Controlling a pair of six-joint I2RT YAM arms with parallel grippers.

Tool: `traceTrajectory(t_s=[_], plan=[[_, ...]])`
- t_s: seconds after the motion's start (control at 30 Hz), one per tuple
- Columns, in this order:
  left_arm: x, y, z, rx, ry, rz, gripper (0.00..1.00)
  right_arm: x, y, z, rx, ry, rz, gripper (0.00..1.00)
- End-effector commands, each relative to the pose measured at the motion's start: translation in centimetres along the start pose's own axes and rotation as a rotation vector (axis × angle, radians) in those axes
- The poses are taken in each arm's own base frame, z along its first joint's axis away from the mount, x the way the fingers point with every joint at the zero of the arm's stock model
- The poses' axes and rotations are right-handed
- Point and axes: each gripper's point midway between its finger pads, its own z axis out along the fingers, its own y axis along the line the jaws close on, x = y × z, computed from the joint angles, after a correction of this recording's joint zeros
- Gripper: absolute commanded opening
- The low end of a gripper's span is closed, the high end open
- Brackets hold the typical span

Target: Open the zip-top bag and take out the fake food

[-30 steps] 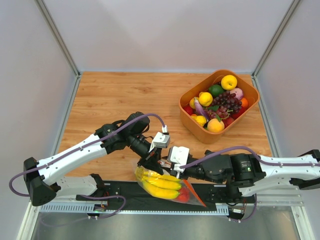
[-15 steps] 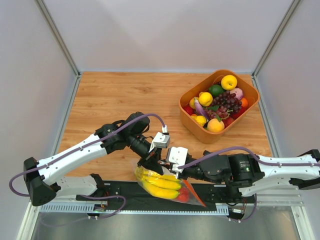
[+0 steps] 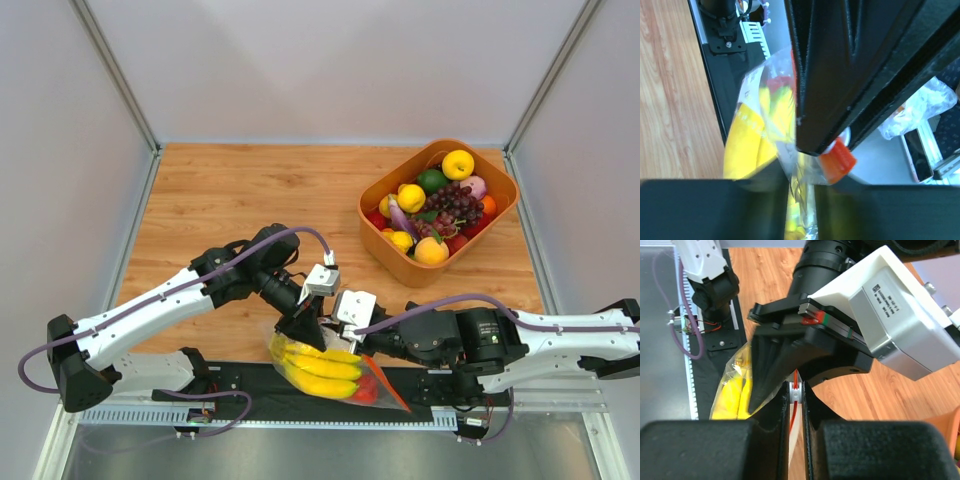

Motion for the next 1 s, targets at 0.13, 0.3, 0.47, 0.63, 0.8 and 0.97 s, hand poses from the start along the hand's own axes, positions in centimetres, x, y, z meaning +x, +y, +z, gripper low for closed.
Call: traceTrajectory(t_s=[0.13, 0.3, 0.47, 0.63, 0.8, 0.97], plan=[[-2.0, -0.7, -1.1, -0.033, -0.051, 0.119, 0.56, -0.4, -1.7, -0.8, 0.086, -0.01, 0.025, 0.0], [-2.3, -0.2, -1.0, -0.053, -0.071, 0.138, 0.6, -0.5, -1.6, -1.3, 0.07, -0.027, 0.048, 0.0], [-2.8, 0.5, -0.5, -0.059, -0.093, 0.126, 0.64, 0.0, -1.4, -0.9, 0.062, -0.012, 0.059, 0.0], [-3.3, 1.1, -0.8, -0.116, -0.121, 0.153, 0.65, 0.1, -1.1, -0.6, 0.045, -0.008, 0.063, 0.0], [-3.5, 1.9, -1.1, -0.174, -0.142, 0.163, 0.49, -0.1, -1.0, -0.6, 0.039, -0.01, 0.072, 0.0], [-3.7, 2.0, -1.0, -0.177, -0.148, 0.157, 0.11, 0.4, -0.8, -0.4, 0.035, 0.008, 0.082, 0.01]])
